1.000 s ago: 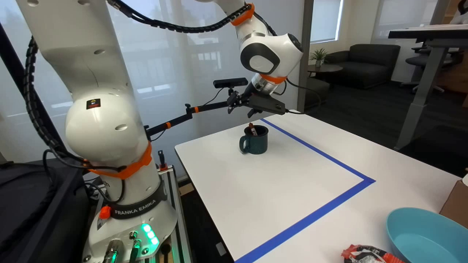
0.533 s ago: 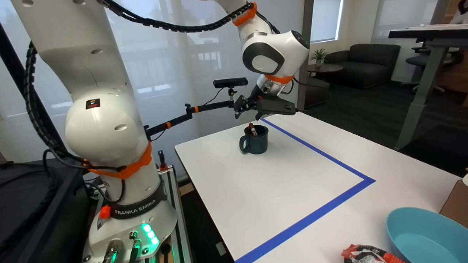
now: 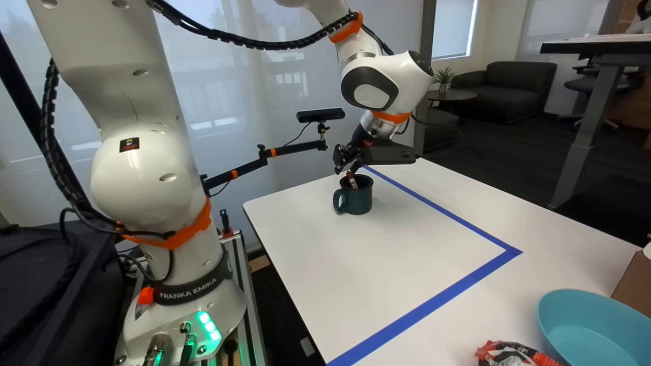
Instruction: Put the marker on the table
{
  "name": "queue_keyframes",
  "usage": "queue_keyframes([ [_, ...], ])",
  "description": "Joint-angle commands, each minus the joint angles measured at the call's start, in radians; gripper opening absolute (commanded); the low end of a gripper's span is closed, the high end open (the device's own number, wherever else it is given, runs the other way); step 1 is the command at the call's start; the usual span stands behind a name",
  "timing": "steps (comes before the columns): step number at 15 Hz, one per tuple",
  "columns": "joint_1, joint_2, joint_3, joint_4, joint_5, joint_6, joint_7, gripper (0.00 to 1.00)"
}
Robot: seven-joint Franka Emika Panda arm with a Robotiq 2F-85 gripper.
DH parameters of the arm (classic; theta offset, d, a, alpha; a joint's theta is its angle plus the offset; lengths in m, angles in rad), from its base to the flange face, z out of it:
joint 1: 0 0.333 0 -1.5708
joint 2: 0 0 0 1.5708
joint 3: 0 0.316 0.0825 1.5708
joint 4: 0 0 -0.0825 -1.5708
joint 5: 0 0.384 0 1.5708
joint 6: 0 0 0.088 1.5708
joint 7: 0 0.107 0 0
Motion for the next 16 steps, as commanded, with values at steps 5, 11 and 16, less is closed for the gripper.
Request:
queue_keyframes([
  [5,-0.032,0.082,-0.019,0.062,-0.021,0.033,-0.106,0.62],
  [11,-0.04,0.183,-0.001,0.186,-0.052,0.007,-0.149,0.63],
  [16,-0.041,0.217,0.029,0.24,-0.057,0.001,-0.146,0.67],
])
